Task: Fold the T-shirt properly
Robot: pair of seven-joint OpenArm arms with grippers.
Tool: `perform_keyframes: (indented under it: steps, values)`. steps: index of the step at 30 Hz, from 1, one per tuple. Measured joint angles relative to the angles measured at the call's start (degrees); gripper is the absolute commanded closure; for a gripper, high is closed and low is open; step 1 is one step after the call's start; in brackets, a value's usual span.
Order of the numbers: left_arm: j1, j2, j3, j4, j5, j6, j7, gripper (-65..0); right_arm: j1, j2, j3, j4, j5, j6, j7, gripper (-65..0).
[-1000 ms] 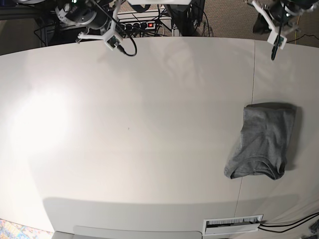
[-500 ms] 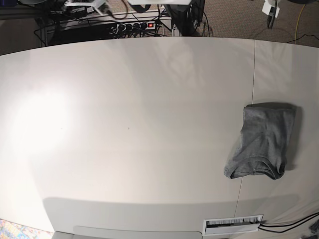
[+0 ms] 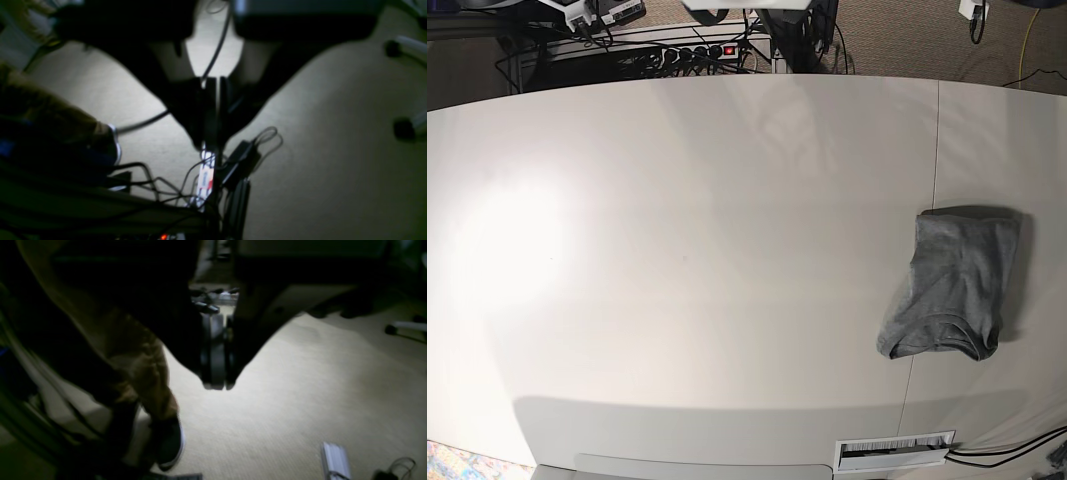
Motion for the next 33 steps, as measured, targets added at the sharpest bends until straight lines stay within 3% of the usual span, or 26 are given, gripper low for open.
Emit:
perform_keyframes:
  steps: [3, 5, 7, 11, 17, 20, 24, 29, 33]
  values:
    - [-5.0, 0.0, 0.0, -8.5, 2.9, -2.1, -1.7, 0.0, 5.2, -1.1, 0.1, -8.6, 3.5, 0.1, 5.0, 0.0]
    - [-8.2, 0.0, 0.0, -13.8, 5.3, -4.2, -4.0, 0.0, 8.7, -2.5, 0.0, -14.2, 3.6, 2.1, 6.6, 0.0]
    - [-11.0, 0.1, 0.0, -18.8, 7.2, -4.5, -5.6, 0.0, 12.0, -3.8, -0.9, -19.9, 3.8, 4.2, 6.9, 0.0]
    - [-15.3, 0.2, 0.0, -26.5, 11.7, -4.5, -8.7, 0.0, 18.3, -4.8, -6.9, -30.9, 3.5, 4.2, 9.7, 0.0]
    - [-20.3, 0.2, -0.1, -35.8, 19.9, -4.5, -16.5, 0.0, 25.5, -5.7, -18.8, -43.3, -0.3, 3.9, 27.3, 0.0]
    - [-22.9, 0.2, -0.1, -40.5, 22.2, -4.5, -17.3, 0.0, 28.3, -7.9, -24.1, -48.3, -2.8, 2.8, 32.5, 0.0]
    - [-26.2, 0.2, 2.1, -45.8, 24.0, -3.4, -20.8, 0.0, 31.7, -12.4, -28.8, -53.7, -2.7, -5.3, 32.7, 0.0]
    - [-27.9, 0.5, 13.4, -48.1, 25.4, 5.8, -23.9, 0.0, 33.6, -16.2, -30.0, -55.8, -2.7, -12.0, 32.3, 0.0]
    - [-28.2, 2.1, 22.4, -48.0, 23.8, 13.5, -25.5, 0.0, 34.1, -19.0, -30.0, -55.8, -0.5, -19.8, 30.4, 0.0]
